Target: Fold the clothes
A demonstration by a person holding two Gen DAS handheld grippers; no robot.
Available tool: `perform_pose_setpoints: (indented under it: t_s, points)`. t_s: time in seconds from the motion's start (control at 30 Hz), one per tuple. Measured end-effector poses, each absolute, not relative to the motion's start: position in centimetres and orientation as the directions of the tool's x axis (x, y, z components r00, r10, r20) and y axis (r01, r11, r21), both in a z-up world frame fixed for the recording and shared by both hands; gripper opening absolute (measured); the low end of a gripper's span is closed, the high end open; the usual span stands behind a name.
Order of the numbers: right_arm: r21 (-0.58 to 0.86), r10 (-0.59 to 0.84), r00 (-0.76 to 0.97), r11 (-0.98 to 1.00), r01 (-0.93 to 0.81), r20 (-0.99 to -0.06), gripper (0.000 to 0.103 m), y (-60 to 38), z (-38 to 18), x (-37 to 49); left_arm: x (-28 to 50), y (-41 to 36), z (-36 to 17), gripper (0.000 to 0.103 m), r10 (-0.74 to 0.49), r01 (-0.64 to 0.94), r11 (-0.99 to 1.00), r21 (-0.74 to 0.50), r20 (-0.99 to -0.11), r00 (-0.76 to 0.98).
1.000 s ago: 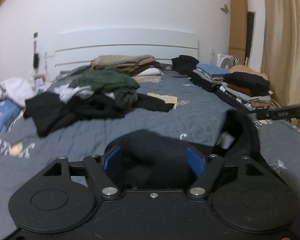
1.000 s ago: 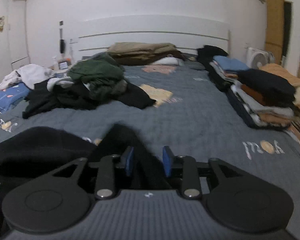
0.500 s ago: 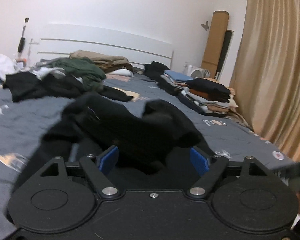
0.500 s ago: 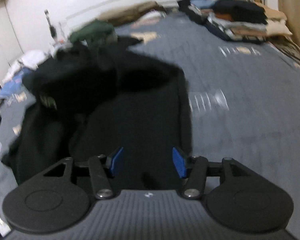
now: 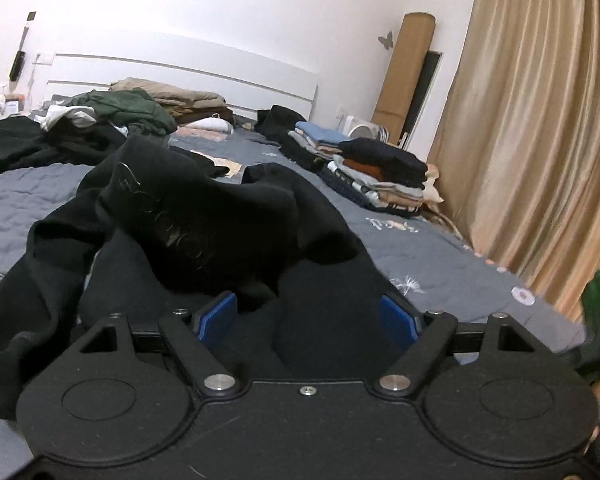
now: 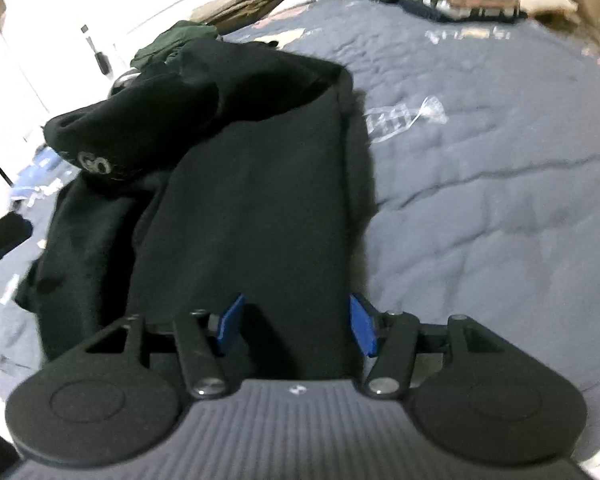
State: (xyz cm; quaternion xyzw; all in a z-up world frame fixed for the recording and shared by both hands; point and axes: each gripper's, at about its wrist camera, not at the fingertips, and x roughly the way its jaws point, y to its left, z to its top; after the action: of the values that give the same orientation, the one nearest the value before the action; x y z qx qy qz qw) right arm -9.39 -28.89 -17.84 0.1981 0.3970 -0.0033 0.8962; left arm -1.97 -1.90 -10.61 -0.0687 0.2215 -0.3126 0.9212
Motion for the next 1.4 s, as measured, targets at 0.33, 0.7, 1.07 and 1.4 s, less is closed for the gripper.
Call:
perform_pose_setpoints:
  t_s: [0.33, 0.7, 1.07, 1.4]
  points:
    - [0.309, 0.106, 0.697, 0.935, 0.173, -0.710, 0.010, -28.2, -16.4, -9.1, -2.2, -1.3, -10.7, 0.078, -0.607, 0.538, 0.795, -0.281, -0.351, 0.713]
    - [0.123, -0.126, 0.772, 0.959, 0.256, -0.623, 0.005, -33.0, -9.0, -9.1, -2.2, -0.5, -10.3, 0.078, -0.602, 0.525, 0.797, -0.297, -0.338, 0.723]
    - [-0.062, -0.509, 0.724, 0.835, 0.547, -0.466, 0.004, -43.2, -3.2, -6.7, -1.9, 0.6, -9.9, 0.078, -0.583, 0.502, 0.810, -0.303, -0.328, 0.743]
    - [-0.123, -0.481, 0.713, 0.861, 0.493, -0.511, 0.011, -43.9, -5.9, -4.5, -1.1, 0.9, -10.1, 0.078, -0.570, 0.495, 0.821, -0.285, -0.354, 0.742]
